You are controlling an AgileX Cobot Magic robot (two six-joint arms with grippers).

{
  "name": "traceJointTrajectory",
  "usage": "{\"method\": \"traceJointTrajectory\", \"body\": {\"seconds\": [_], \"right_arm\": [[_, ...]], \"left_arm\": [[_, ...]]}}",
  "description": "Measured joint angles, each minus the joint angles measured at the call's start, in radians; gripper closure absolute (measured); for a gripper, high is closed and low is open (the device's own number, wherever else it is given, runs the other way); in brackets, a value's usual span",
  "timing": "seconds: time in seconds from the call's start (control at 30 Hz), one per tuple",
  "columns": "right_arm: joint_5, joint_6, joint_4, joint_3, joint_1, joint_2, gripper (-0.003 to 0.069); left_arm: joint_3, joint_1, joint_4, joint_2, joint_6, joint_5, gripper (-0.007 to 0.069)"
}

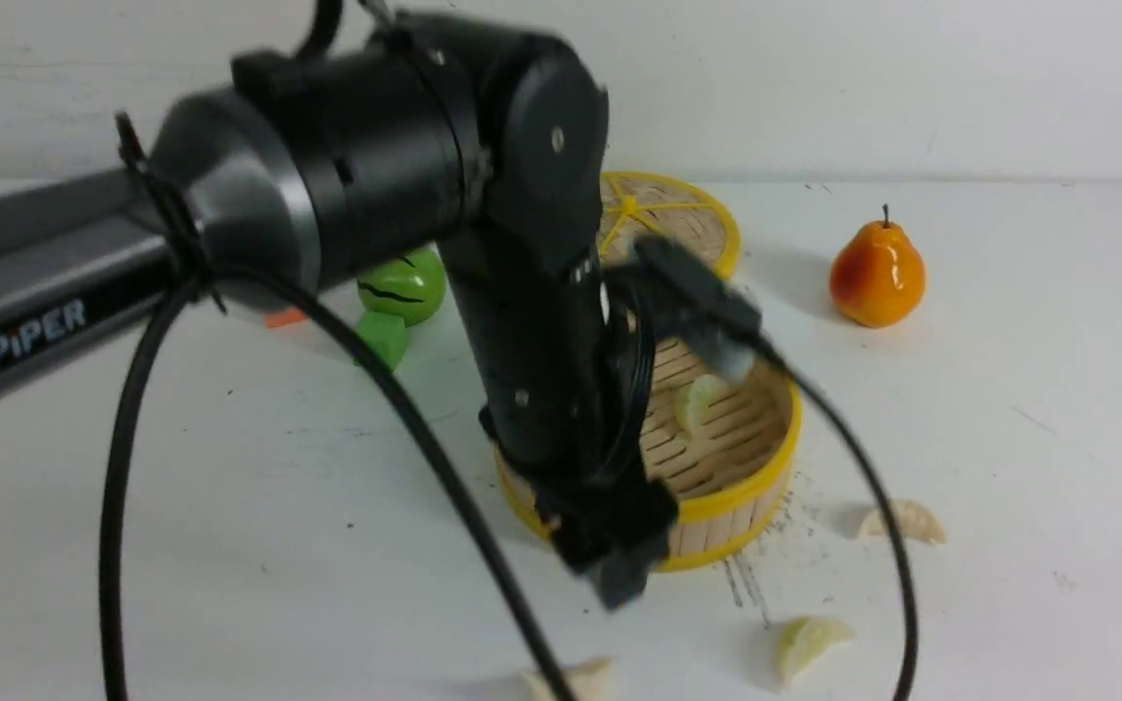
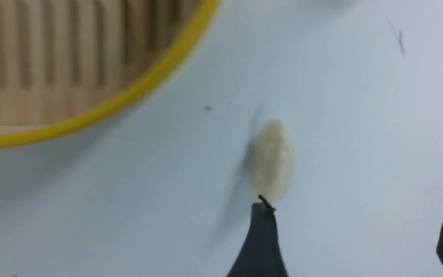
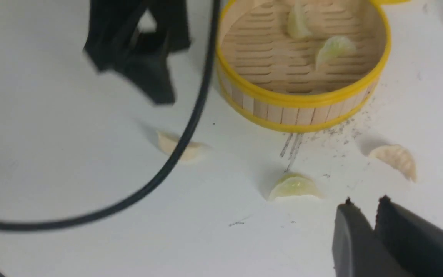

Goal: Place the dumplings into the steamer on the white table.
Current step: 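Reach for and grasp a dumpling on the table with the left gripper, then place the dumpling into the bamboo steamer basket with the left gripper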

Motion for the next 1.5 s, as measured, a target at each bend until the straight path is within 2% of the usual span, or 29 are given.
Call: {"method": "traceJointTrajectory", "body": {"seconds": [0.17,0.33,0.5,0.6,0.73,0.77,0.83,0.97,1.23,1.5], "right_arm": [[0.006,0.003,-0.031,0.0,0.0,-0.061,0.0564],[0.002,0.003,-0.032,0.023,0.0,-0.066,0.0562],[-0.017,0.003,-0.034,0.067,0.0,-0.066,0.0562],[-0.03,0.003,-0.035,0.085,0.0,-0.066,0.0558],[-0.052,0.003,-0.035,0.093,0.0,-0.066,0.0554],[-0.056,0.003,-0.035,0.093,0.0,-0.066,0.0554],[-0.06,0.003,-0.035,0.094,0.0,-0.066,0.0554],[-0.08,0.003,-0.035,0.099,0.0,-0.066,0.0554],[-0.097,0.003,-0.035,0.099,0.0,-0.066,0.0553],[-0.098,0.012,-0.035,0.099,0.0,-0.066,0.0547]], "left_arm": [[0.156,-0.005,-0.017,0.036,0.117,-0.152,0.0066],[0.173,-0.004,-0.011,0.109,0.126,-0.249,0.0066],[0.173,-0.004,-0.007,0.187,0.115,-0.265,0.0081],[0.171,-0.004,-0.002,0.189,0.049,-0.27,0.015],[0.147,-0.004,0.028,0.196,-0.025,-0.222,0.0376],[0.129,-0.004,0.034,0.196,-0.039,-0.197,0.0396],[0.099,-0.004,0.043,0.195,-0.058,-0.159,0.0397],[-0.091,0.01,0.073,0.174,-0.172,-0.084,0.0394],[-0.403,0.122,0.066,0.248,-0.502,-0.142,0.0394],[-0.428,0.152,0.125,0.407,-0.584,-0.182,0.0394]]}}
